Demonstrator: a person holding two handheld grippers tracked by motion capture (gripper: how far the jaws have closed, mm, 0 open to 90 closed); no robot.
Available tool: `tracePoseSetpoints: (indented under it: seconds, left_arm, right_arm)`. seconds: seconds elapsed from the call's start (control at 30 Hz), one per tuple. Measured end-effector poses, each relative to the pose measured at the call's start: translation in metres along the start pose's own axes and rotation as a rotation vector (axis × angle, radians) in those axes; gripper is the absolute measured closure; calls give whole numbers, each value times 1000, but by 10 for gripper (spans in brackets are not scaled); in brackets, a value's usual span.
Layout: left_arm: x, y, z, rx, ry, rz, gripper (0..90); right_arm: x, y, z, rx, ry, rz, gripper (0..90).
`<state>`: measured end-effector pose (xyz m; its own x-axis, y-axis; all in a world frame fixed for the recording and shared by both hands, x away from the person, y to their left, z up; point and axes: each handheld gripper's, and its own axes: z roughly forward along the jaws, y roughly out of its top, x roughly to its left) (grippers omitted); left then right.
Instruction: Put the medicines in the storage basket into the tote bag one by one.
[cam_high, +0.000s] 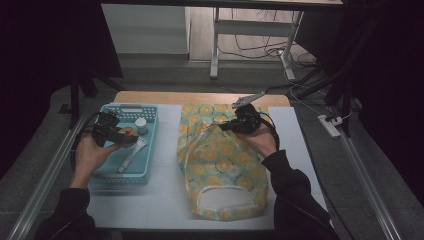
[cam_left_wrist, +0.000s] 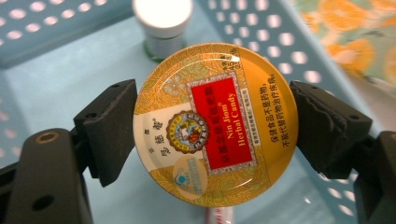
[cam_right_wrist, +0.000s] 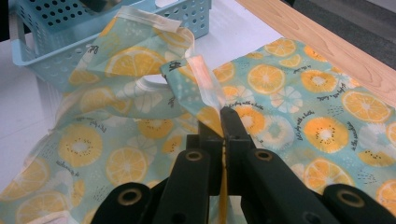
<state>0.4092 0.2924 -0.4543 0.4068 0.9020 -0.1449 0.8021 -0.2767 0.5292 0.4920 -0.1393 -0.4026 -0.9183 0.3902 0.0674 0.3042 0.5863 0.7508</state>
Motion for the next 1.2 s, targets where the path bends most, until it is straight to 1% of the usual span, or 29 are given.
tracePoseSetpoints:
  seconds: [0.1,0.17,0.23,0.33,0.47,0.6,0.8,0.9,1.07,1.2]
  left_arm:
    - [-11,1,-5,-12,-18,30,204]
    - [-19,1,-8,-26,-40,45,204]
    - [-28,1,-11,-30,-56,72,204]
    - [-39,1,-15,-42,-104,100,204]
    - [-55,1,-17,-45,-137,142,204]
    - [-74,2,-19,-47,-163,199,204]
    - [-106,8,-22,-68,-226,282,204]
    - [-122,12,-20,-74,-255,316,204]
    - [-146,22,-11,-70,-297,374,204]
    - [-166,32,-2,-73,-333,408,204]
  right_arm:
    - [0,0,1,-2,0,-4,897]
    - [0,0,1,1,0,-6,897]
    - [0,0,2,1,0,-5,897]
    - [0,0,2,0,0,-4,897]
    - [-1,0,3,-1,-1,-4,897]
    - [-1,-1,3,-2,-1,-5,897]
    - [-1,-1,5,3,0,-5,897]
    - [-2,-1,6,1,0,-4,897]
    - [-3,-2,7,0,4,-3,897]
    - [-5,-3,8,0,6,1,897]
